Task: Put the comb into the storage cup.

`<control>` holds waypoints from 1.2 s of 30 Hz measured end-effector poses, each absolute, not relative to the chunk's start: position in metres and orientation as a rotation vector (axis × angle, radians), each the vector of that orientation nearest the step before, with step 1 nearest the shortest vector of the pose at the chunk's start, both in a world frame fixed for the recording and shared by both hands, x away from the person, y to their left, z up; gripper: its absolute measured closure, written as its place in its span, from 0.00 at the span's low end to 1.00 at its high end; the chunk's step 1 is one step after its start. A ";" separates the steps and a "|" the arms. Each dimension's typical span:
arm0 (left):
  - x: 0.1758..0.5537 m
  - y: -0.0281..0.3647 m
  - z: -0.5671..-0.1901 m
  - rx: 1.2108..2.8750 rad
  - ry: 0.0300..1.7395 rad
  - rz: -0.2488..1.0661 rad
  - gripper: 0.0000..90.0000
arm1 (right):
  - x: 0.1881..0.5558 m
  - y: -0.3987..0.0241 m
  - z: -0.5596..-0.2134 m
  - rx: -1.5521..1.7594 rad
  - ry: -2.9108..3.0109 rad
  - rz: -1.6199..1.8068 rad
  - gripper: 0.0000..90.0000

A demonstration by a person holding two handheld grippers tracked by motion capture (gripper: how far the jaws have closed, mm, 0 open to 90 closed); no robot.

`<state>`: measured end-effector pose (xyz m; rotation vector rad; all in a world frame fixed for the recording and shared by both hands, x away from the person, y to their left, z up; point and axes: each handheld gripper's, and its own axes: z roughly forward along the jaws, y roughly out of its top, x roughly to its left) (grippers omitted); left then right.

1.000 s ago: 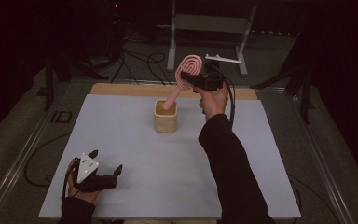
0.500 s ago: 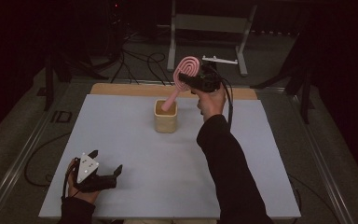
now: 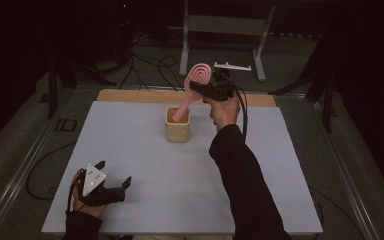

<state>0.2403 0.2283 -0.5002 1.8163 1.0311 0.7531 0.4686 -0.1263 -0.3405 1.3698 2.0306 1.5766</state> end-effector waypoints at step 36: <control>0.240 0.229 -0.500 1.816 1.030 0.754 0.00 | 0.469 -0.109 -0.360 1.359 2.094 1.531 0.71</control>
